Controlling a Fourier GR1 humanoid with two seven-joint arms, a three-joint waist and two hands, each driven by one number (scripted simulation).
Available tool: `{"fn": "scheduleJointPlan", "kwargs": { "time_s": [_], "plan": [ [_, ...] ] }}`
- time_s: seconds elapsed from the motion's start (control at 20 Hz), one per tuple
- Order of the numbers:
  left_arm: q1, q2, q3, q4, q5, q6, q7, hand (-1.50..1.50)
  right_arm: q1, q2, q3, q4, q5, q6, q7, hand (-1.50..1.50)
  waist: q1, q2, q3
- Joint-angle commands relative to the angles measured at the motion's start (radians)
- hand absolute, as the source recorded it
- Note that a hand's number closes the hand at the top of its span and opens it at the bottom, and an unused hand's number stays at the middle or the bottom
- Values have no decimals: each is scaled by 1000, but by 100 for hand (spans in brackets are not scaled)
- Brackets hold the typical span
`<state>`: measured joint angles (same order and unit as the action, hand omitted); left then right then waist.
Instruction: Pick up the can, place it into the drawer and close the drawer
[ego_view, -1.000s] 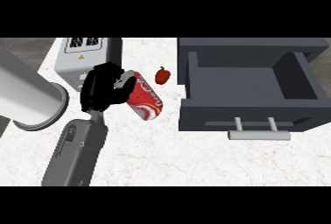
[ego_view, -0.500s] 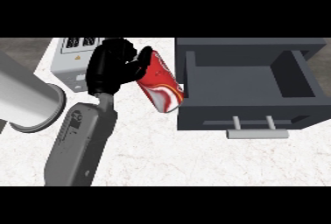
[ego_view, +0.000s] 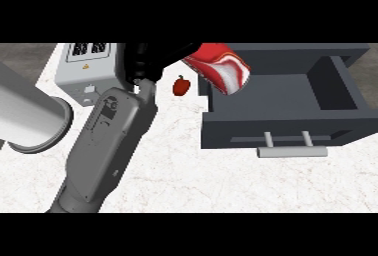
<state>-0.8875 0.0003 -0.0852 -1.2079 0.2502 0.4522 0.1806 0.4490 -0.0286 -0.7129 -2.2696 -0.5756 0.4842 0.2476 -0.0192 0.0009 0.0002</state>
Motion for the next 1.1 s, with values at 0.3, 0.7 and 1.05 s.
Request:
{"fn": "scheduleJointPlan", "kwargs": {
  "time_s": [0.3, 0.7, 1.05],
  "plan": [
    [-276, 0, -21, 273, 97, 83, -55, 150, -32, 28, 37, 22, 66, 8, -13, -150, -11, 4, 0],
    [-368, 0, -128, 392, 204, 166, -100, 150, -30, 28, 49, -15, 52, -14, -5, -150, -13, 3, 0],
    [-451, 0, -208, 520, 352, 205, -175, 150, -27, 23, 56, -14, 38, -9, 1, -150, -38, 7, 1]
  ]
}}
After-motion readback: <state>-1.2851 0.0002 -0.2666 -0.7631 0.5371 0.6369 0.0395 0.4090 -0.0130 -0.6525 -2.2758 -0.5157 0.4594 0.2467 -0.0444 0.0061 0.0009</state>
